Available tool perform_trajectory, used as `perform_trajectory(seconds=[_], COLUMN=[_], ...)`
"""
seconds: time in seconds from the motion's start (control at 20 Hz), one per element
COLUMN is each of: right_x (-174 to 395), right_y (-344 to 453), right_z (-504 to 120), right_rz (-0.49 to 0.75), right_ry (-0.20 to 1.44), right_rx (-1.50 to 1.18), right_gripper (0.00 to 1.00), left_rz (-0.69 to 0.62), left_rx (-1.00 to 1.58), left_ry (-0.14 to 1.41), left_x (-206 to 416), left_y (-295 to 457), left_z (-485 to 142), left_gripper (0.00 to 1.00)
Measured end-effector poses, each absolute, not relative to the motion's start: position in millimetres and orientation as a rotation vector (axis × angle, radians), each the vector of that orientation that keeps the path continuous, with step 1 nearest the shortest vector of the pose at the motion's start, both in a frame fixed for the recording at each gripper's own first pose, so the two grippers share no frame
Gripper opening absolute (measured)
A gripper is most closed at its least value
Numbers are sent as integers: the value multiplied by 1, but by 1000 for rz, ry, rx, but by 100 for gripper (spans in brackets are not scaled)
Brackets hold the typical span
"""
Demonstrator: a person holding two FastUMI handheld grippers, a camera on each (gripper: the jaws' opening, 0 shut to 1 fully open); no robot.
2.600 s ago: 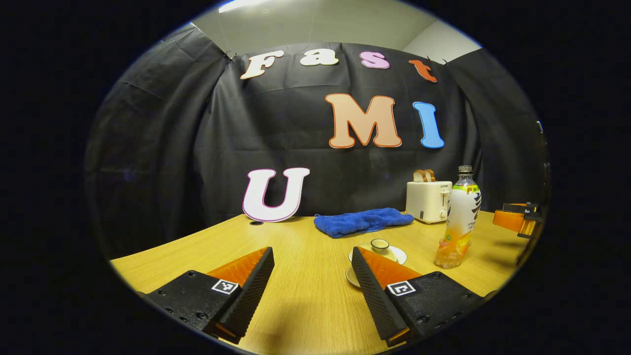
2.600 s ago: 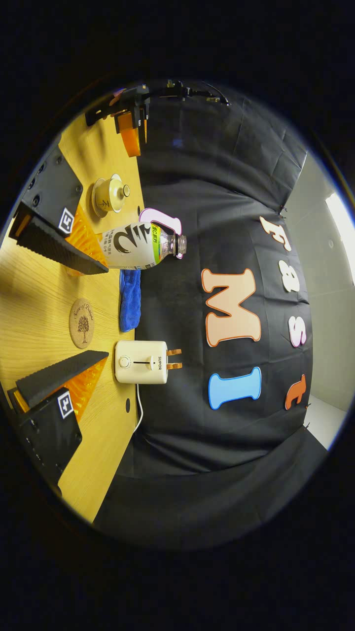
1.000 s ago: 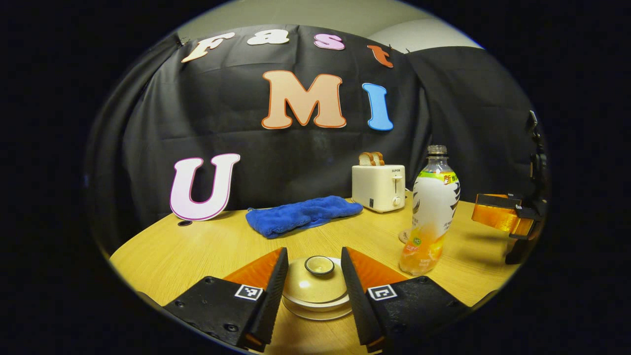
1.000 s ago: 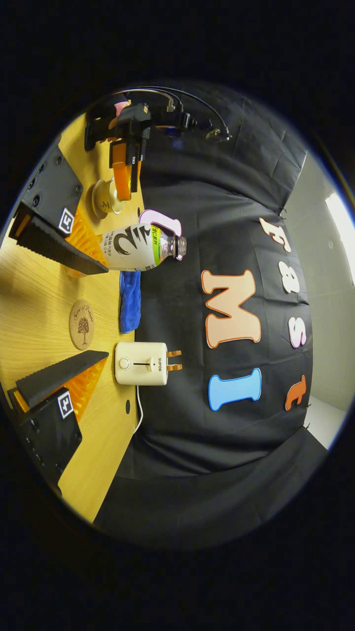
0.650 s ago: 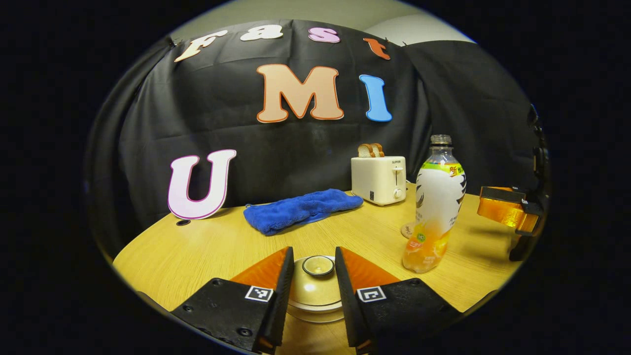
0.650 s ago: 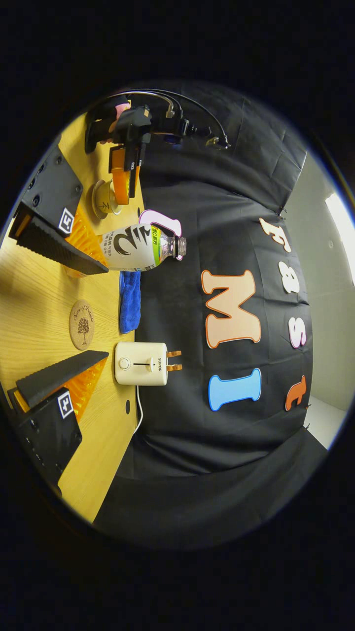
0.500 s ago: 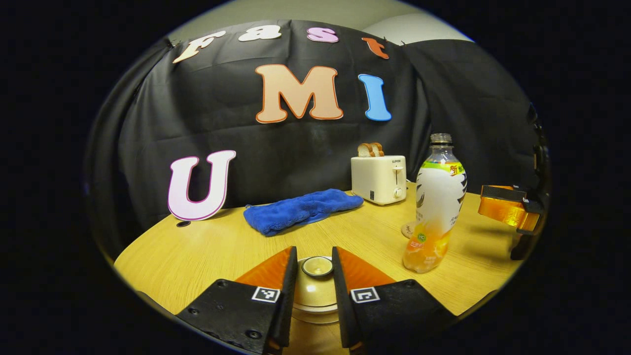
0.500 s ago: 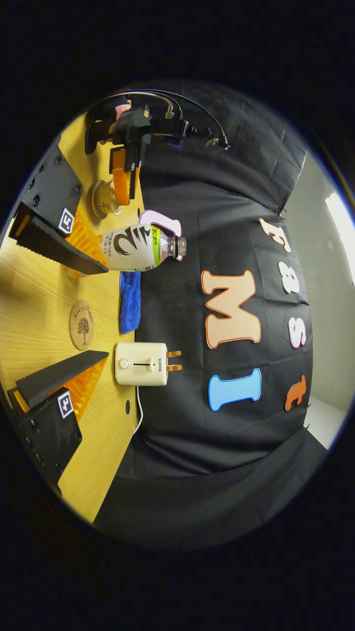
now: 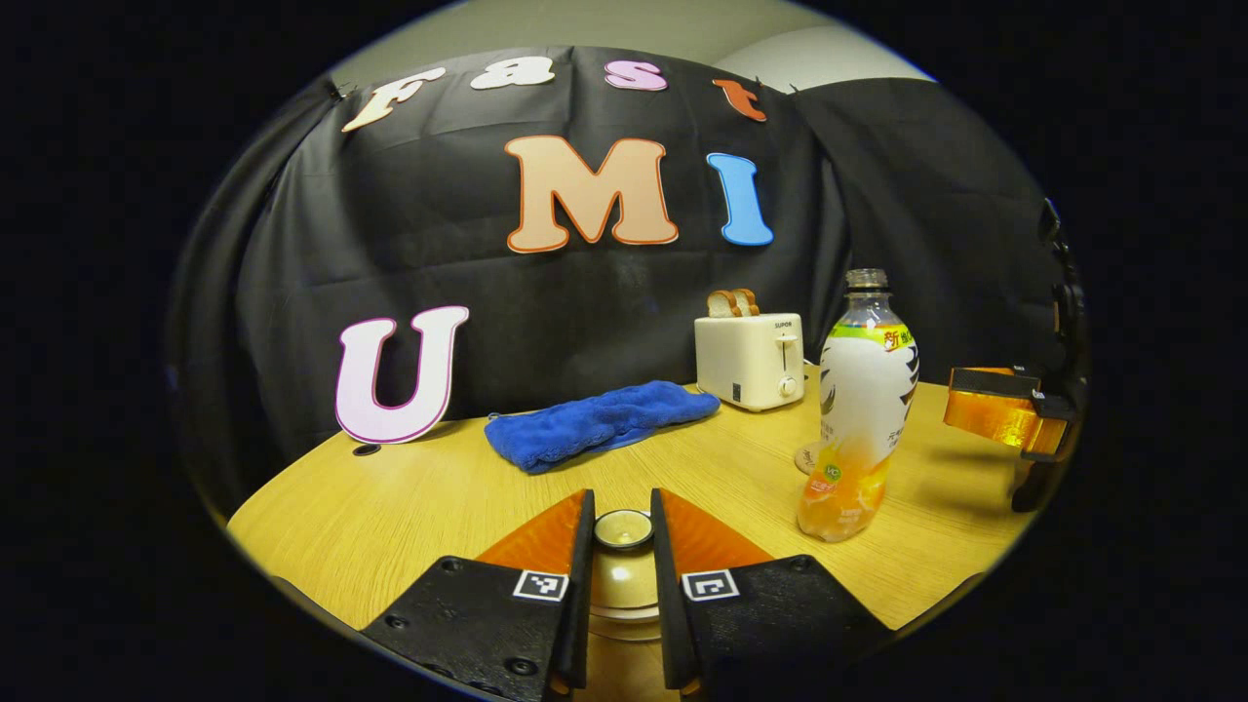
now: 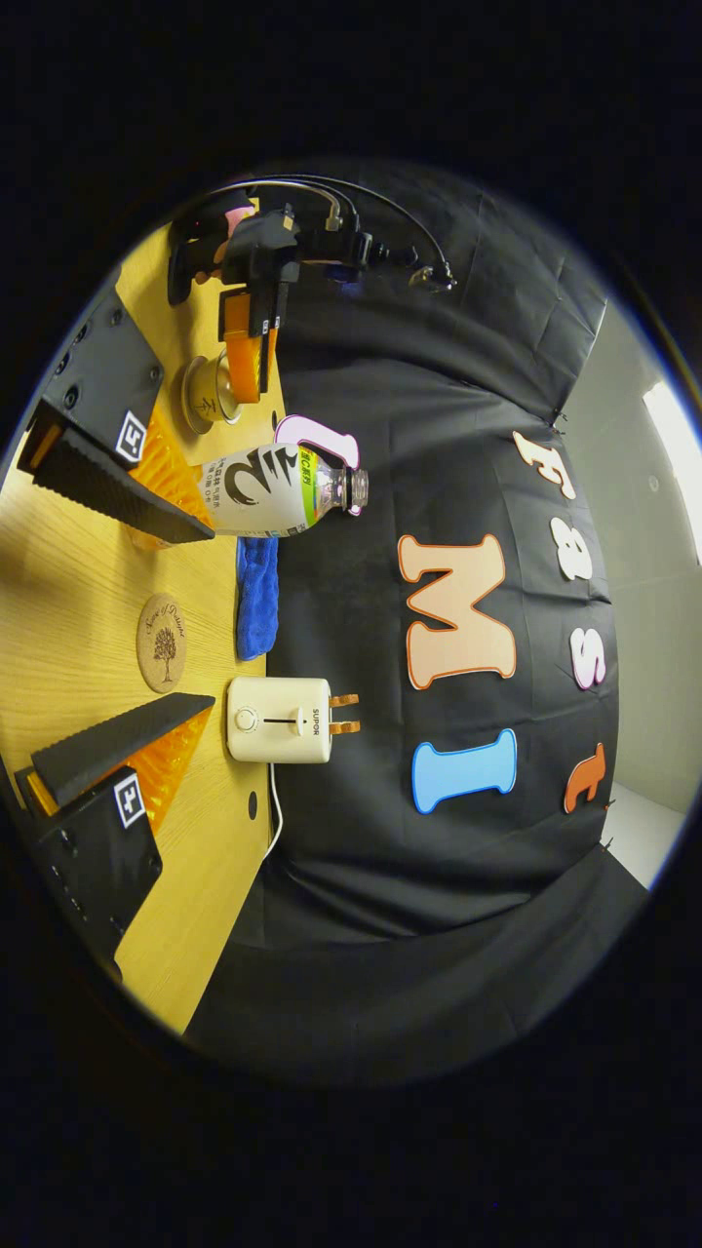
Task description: Open the teacup lid with one hand, grasp the water bottle and pour water into the teacup with the other hand; after pouring, place the water bottle on the coaster and then close the teacup lid.
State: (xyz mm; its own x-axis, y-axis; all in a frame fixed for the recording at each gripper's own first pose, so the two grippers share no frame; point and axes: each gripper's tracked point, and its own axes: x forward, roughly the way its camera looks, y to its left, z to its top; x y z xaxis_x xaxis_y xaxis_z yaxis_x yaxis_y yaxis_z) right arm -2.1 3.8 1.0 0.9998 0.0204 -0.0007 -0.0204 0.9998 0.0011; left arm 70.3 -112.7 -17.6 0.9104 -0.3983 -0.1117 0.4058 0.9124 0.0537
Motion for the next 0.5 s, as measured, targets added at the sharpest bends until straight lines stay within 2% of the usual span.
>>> perform_trajectory(seconds=[0.2, 0.3, 0.45, 0.5], right_x=[-1, -2, -1, 0], right_y=[10, 18, 25, 30], right_z=[1, -1, -1, -1], right_rz=[53, 88, 135, 153], right_ry=[2, 5, 9, 10], right_rx=[2, 3, 6, 7], right_gripper=[94, 100, 98, 94], left_rz=[-376, -354, -332, -325], left_rx=[27, 1, -6, -6], left_ry=[47, 28, 19, 20], left_x=[70, 70, 69, 68], left_y=[-102, -97, -93, -91], left_z=[-9, -6, -5, -5], left_gripper=[28, 28, 28, 29])
